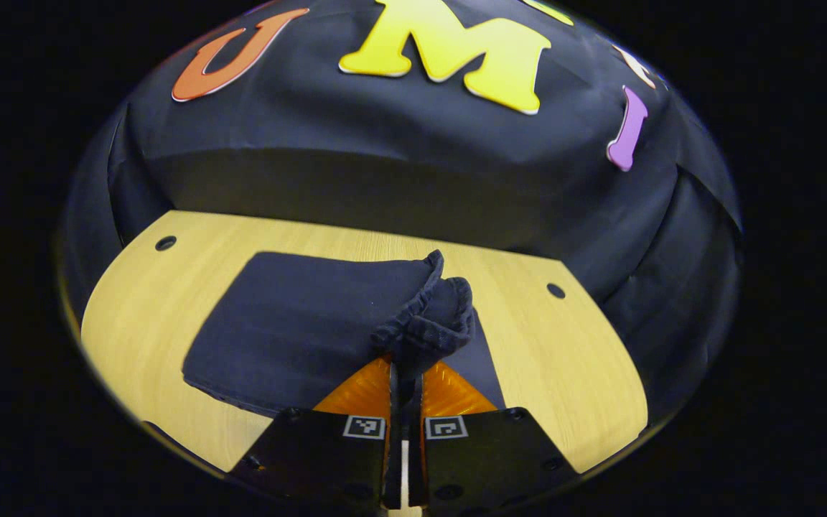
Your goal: Grasp the waist and the cuffs of the jeans and fold them to make the two legs overlap; first hold the waist and fold one-third of the jeans toward the cuffs, then hold the cuffs and fold the remaining one-third in the same direction to finish folding.
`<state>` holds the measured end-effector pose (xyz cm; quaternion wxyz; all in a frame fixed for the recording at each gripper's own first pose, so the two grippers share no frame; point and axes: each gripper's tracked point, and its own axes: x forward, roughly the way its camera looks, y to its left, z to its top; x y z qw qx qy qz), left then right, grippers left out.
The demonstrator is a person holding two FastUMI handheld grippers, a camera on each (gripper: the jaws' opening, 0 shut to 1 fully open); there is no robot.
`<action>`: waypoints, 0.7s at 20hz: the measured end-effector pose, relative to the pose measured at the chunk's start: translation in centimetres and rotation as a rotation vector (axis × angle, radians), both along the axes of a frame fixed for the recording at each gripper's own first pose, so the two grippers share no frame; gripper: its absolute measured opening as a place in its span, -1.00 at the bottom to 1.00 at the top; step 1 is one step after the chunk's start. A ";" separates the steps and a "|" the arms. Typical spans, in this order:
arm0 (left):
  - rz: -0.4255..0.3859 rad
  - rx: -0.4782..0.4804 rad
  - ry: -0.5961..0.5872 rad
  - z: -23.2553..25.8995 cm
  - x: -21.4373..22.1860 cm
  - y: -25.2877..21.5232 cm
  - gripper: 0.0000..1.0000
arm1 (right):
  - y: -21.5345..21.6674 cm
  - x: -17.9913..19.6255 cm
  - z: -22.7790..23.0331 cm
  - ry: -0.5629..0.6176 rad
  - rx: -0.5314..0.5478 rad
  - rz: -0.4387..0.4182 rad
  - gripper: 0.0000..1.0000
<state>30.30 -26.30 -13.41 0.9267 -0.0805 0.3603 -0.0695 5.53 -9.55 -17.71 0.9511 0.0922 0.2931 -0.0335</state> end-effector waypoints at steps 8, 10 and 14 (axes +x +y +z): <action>0.009 0.089 0.054 -1.9 -0.7 -1.8 -0.44 | 0.9 1.6 0.0 -0.009 0.014 0.024 0.96; -0.002 0.072 0.039 -0.4 -1.2 -1.9 0.10 | 1.7 1.6 0.2 -0.017 0.014 0.043 0.96; -0.008 0.010 -0.039 5.0 -3.2 -1.5 1.00 | 4.4 1.7 2.4 -0.070 0.014 0.090 0.96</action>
